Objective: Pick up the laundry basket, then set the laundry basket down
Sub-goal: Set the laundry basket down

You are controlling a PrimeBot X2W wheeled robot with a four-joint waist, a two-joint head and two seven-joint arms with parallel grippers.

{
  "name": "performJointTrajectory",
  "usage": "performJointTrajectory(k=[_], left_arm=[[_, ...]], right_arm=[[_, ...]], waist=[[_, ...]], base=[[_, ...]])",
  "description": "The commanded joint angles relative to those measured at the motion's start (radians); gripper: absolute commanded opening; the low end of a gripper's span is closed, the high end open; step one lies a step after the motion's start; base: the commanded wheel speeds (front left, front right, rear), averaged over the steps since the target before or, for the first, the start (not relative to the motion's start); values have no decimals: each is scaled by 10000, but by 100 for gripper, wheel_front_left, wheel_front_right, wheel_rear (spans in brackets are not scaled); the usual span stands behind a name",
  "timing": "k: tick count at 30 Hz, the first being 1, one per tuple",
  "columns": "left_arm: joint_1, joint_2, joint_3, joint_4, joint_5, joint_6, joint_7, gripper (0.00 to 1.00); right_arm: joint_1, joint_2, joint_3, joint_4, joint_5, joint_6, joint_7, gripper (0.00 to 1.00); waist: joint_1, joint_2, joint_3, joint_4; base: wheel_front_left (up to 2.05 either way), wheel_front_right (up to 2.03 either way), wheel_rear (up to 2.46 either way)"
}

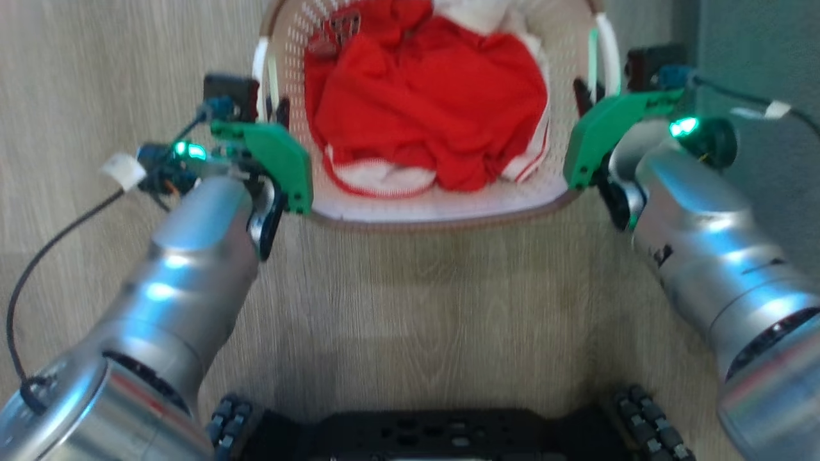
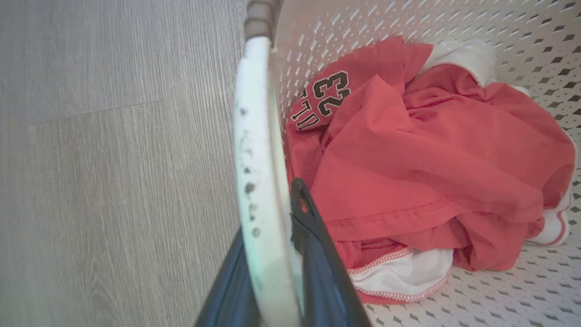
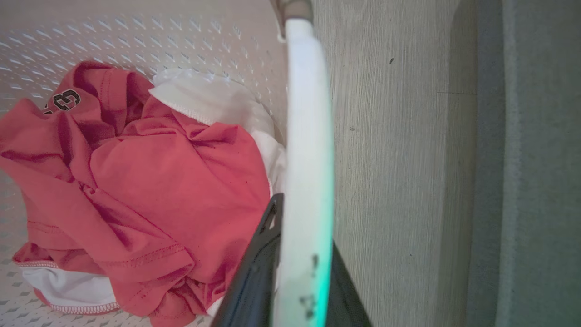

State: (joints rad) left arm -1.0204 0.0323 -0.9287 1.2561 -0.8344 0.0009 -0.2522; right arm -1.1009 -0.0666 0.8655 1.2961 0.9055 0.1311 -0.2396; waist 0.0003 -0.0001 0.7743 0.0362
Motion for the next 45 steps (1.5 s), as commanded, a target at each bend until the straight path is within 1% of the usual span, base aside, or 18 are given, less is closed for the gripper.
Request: performJointTrajectory(k=[1, 8, 32, 36, 37, 38, 39, 40, 41, 42, 43, 44, 45], left_arm=[[-110, 434, 127, -56, 173, 80, -92, 0], [-455, 478, 311, -293, 484, 183, -93, 0], [-616, 283, 825, -275, 1134, 140, -95, 0], [-640, 264, 907, -213, 1168, 127, -95, 0], [-646, 260, 926, -195, 1175, 132, -95, 0], [-652, 255, 948, -179, 1180, 138, -95, 3], [-652, 250, 972, -164, 1179, 145, -95, 14], [-652, 250, 972, -164, 1179, 145, -95, 14], [-648, 245, 995, -150, 1175, 152, -95, 33], [-639, 239, 1032, -134, 1158, 174, -95, 40], [-622, 233, 1081, -114, 1123, 204, -95, 45], [-604, 228, 1114, -92, 1097, 217, -95, 49], [-594, 222, 1138, -74, 1081, 235, -95, 79]], right_arm=[[46, -100, -83, -55, -223, -4, -199, 0], [-197, -132, -844, -55, -1117, -4, -210, 0], [-185, 133, -3325, -54, -3909, -4, -206, 0], [-186, 152, -3640, -54, -4270, -4, -198, 20], [-185, 155, -3716, -54, -4356, -4, -198, 29], [-187, 157, -3788, -54, -4431, -4, -198, 36], [-184, 158, -3842, -54, -4479, -4, -198, 46], [-184, 158, -3842, -54, -4479, -4, -198, 46], [-181, 159, -3880, -54, -4509, -4, -199, 59], [-179, 160, -3905, -54, -4528, -4, -200, 76], [-182, 161, -3919, -54, -4540, -4, -201, 93], [-191, 161, -3923, -54, -4552, -4, -203, 100], [-195, 161, -3925, -54, -4557, -4, -205, 100]], waist=[[-3, 1, 560, 116], [-3, 1, 1195, 193], [-3, 1, 1799, 304], [-3, 1, 1814, 313], [-3, 1, 1813, 314], [-3, 1, 1810, 318], [-3, 1, 1803, 333], [-3, 1, 1803, 333], [-3, 1, 1794, 348], [-3, 1, 1781, 359], [-3, 1, 1767, 367], [-3, 1, 1751, 371], [-3, 1, 1733, 374]], base=[[0, 0, 0], [0, 0, 0], [0, 0, 0], [0, 0, 0], [0, 0, 0], [0, 0, 0], [0, 0, 0], [0, 0, 0], [0, 0, 0], [0, 0, 0], [0, 0, 0], [0, 0, 0], [0, 0, 0]])
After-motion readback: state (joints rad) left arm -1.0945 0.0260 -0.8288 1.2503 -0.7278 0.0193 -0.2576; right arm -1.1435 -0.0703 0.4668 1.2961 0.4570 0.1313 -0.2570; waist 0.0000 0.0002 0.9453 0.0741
